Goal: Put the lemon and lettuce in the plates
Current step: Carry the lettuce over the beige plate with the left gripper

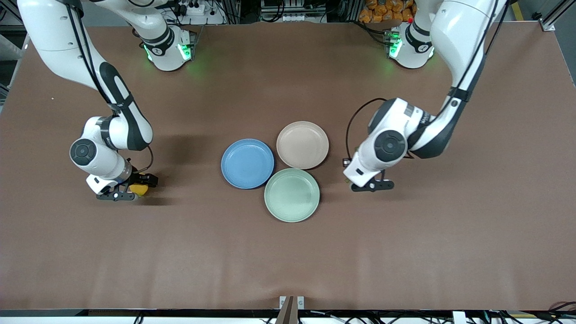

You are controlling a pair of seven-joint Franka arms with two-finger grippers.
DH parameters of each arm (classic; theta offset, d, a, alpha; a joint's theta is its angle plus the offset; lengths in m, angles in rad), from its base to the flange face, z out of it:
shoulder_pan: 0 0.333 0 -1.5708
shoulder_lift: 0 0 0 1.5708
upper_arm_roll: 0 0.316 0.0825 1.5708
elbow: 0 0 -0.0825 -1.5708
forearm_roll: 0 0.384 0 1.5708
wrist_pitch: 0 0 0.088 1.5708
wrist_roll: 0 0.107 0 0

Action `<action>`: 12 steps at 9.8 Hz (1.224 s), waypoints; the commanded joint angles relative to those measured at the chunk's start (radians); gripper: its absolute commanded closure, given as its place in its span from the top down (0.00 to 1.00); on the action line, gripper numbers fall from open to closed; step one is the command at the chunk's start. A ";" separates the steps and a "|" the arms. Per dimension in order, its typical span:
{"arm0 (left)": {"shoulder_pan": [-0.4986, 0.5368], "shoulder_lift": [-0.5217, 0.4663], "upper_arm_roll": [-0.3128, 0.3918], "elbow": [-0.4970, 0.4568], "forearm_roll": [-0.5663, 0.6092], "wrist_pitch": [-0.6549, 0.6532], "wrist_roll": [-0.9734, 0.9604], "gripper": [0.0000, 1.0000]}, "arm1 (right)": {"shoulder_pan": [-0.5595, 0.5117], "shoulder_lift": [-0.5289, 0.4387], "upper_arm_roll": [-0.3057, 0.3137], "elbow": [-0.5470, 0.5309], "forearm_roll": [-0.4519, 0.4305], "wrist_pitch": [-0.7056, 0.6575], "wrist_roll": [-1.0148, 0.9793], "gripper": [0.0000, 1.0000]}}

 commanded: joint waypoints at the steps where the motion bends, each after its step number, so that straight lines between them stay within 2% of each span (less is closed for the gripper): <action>1: -0.060 -0.013 0.002 -0.011 -0.011 -0.015 -0.096 0.00 | -0.011 -0.001 0.006 -0.007 0.015 0.019 -0.015 0.86; 2: -0.097 -0.010 0.002 -0.011 -0.011 -0.021 -0.136 0.00 | -0.013 0.000 0.006 -0.007 0.015 0.019 -0.015 0.59; 3: -0.129 -0.002 0.002 -0.011 -0.011 -0.021 -0.171 0.00 | -0.013 0.002 0.006 -0.007 0.015 0.016 -0.015 0.47; 5: -0.186 0.019 0.002 -0.009 -0.011 -0.021 -0.222 0.00 | -0.010 0.000 0.007 -0.004 0.015 0.008 -0.014 0.35; 7: -0.238 0.038 0.002 -0.004 -0.011 -0.021 -0.254 0.00 | -0.002 0.000 0.007 0.006 0.013 -0.010 -0.015 0.27; 10: -0.298 0.070 0.003 0.022 -0.008 -0.021 -0.344 0.00 | 0.000 -0.004 0.014 0.078 0.013 -0.142 -0.015 0.25; 11: -0.290 0.085 0.003 0.050 -0.013 -0.021 -0.348 0.33 | 0.000 -0.007 0.018 0.092 0.015 -0.169 -0.014 0.25; 12: -0.286 0.102 0.005 0.074 -0.011 -0.021 -0.345 0.99 | 0.000 -0.011 0.030 0.103 0.015 -0.186 -0.012 0.25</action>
